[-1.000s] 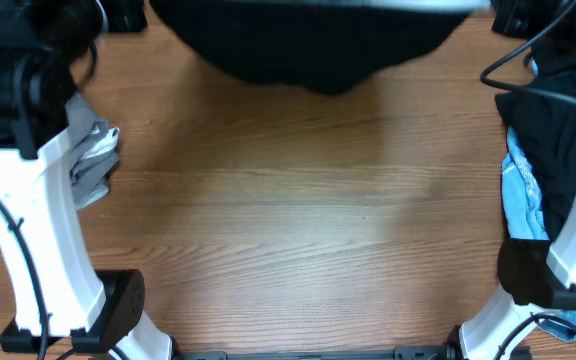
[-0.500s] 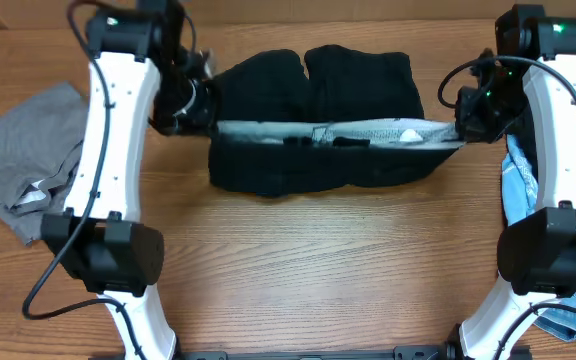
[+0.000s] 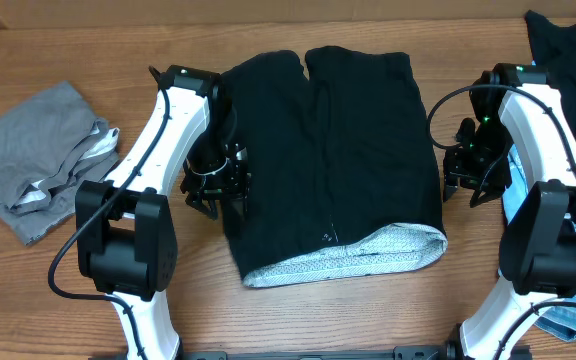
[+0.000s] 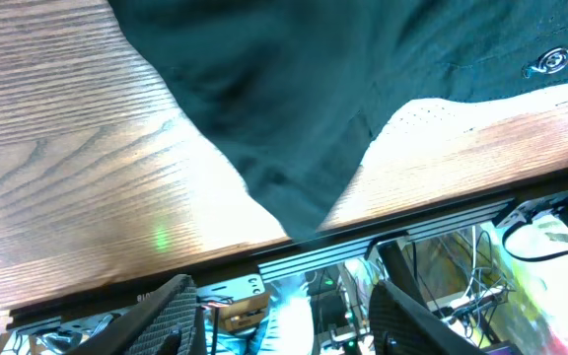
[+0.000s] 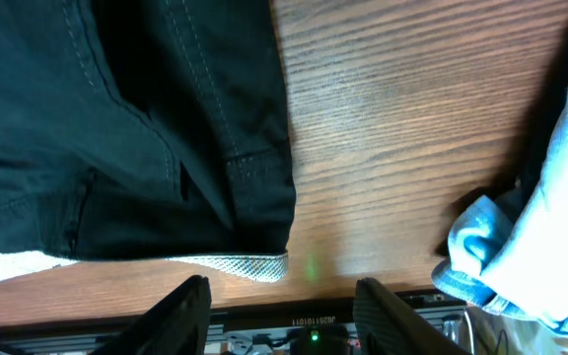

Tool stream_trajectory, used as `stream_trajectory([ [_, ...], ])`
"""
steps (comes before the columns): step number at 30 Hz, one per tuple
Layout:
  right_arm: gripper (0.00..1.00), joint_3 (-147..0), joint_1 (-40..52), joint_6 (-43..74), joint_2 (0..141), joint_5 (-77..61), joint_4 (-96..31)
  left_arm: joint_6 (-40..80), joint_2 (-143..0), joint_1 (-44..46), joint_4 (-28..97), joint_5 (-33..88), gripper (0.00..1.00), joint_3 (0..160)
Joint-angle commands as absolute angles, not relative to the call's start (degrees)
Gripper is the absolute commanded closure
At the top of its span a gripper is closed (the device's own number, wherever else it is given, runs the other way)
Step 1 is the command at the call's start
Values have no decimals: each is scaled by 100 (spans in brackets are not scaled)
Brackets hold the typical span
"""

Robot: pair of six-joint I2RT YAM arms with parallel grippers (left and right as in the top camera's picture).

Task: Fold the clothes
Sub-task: 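Release the shorts and pull both grippers back to the sides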

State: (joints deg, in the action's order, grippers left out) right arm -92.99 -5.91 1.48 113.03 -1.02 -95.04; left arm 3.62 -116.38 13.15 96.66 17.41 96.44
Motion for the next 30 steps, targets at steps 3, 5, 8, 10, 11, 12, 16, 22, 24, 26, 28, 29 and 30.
stream_trajectory([
  [3, 49, -9286, -613, 169, 11231, -47, -9292, 145, -11572, 1319, 9620, 1758, 36, 9579],
  [5, 53, -9286, -613, 169, 11231, -49, -9247, 349, -11572, 1315, 9220, 1761, 37, 9579],
  [8, 96, -9286, -613, 309, 11231, -58, -8930, 904, -11572, 1321, 8394, 1761, 45, 9577],
  [10, 96, -9284, -613, 320, 11231, -233, -8777, 1221, -11579, 1321, 8042, 1761, 58, 9577],
  [11, 96, -9277, -613, 322, 11231, -318, -8731, 1372, -11585, 1328, 7942, 1765, 65, 9570],
  [12, 96, -9188, -613, 320, 11231, -351, -8667, 1400, -11587, 1358, 7902, 1761, 66, 9561],
  [16, 96, -8230, -613, 320, 11231, -539, -8075, 1444, -11587, 1520, 7644, 1761, 65, 9229],
  [22, 94, -6989, -607, 257, 11231, -1013, -7730, 1503, -11590, 1573, 7649, 1761, 59, 8639],
  [24, 93, -6958, -615, 325, 11231, -993, -7690, 1476, -11590, 1575, 7762, 1741, 50, 8628],
  [26, 93, -6958, -615, 325, 11231, -950, -7795, 1308, -11590, 1577, 7883, 1728, 40, 8628],
  [28, 93, -6925, -613, 1009, 11231, -211, -8068, 1328, -11590, 1577, 7913, 1278, 32, 8628],
  [29, 93, -6875, -611, 1260, 11231, 93, -8088, 1426, -11590, 1577, 7863, 1194, 32, 8628],
  [30, 93, -6827, -611, 1389, 11231, 239, -8060, 1509, -11590, 1575, 7795, 1186, 32, 8628],
])
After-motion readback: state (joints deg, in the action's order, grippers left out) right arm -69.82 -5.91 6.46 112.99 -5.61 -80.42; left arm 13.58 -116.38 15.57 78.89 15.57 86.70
